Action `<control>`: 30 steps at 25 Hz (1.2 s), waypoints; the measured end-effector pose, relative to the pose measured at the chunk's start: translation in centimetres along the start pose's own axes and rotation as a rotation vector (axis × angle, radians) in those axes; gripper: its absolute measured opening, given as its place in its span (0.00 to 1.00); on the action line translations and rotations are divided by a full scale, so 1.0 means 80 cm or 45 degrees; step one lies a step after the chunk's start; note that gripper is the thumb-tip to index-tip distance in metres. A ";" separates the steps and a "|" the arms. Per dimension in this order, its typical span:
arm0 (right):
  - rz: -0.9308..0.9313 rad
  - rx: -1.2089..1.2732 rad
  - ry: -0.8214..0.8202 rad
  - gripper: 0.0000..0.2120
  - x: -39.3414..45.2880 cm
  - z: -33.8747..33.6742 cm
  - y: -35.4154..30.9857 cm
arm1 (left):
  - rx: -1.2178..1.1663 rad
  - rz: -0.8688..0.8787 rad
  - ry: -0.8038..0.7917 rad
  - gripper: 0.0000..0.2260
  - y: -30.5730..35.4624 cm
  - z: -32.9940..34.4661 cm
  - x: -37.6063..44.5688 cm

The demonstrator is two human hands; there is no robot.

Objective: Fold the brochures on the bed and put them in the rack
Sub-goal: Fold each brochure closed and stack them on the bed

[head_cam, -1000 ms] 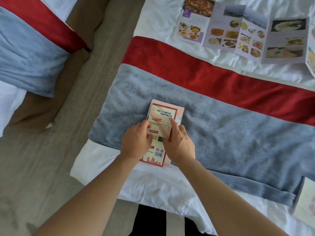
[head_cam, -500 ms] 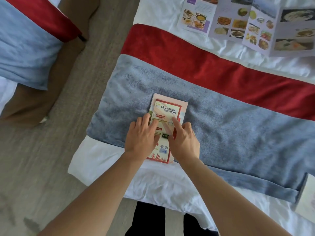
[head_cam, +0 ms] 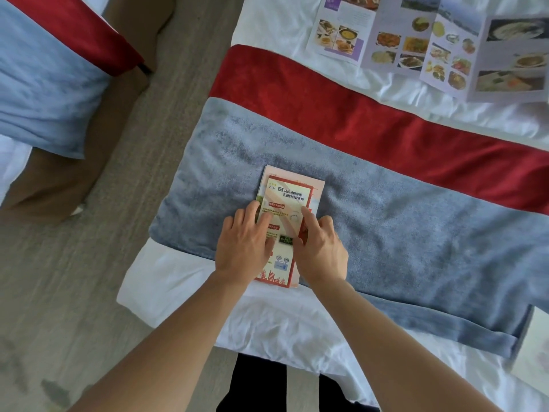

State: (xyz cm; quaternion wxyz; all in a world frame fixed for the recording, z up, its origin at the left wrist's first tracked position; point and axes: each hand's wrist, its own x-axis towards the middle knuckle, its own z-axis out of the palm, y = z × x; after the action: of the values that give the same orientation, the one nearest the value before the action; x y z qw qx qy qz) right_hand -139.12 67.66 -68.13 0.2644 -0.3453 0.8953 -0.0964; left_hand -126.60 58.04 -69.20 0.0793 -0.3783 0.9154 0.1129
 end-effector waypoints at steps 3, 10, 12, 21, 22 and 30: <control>0.022 0.061 0.009 0.19 0.003 -0.027 0.014 | -0.047 0.036 0.017 0.18 0.020 -0.019 0.009; 0.094 0.056 0.061 0.20 -0.002 -0.091 0.116 | -0.221 0.218 -0.030 0.11 0.152 -0.043 0.041; 0.125 0.059 0.088 0.20 -0.012 -0.110 0.163 | -0.259 0.293 -0.070 0.12 0.201 -0.038 0.046; 0.398 0.001 0.160 0.21 -0.078 -0.185 0.400 | -0.281 0.552 -0.350 0.20 0.441 0.014 0.033; 0.428 -0.018 0.159 0.21 -0.087 -0.191 0.426 | -0.270 0.597 -0.372 0.20 0.468 0.019 0.030; 0.592 0.007 0.211 0.25 -0.147 -0.199 0.571 | -0.228 0.789 -0.525 0.23 0.619 0.064 0.011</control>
State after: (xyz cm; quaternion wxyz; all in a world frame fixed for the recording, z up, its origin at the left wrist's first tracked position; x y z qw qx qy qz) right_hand -166.29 109.32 -66.17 0.2061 -0.1203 0.9690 -0.0633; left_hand -162.07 92.87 -67.10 0.1906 -0.0584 0.9376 0.2849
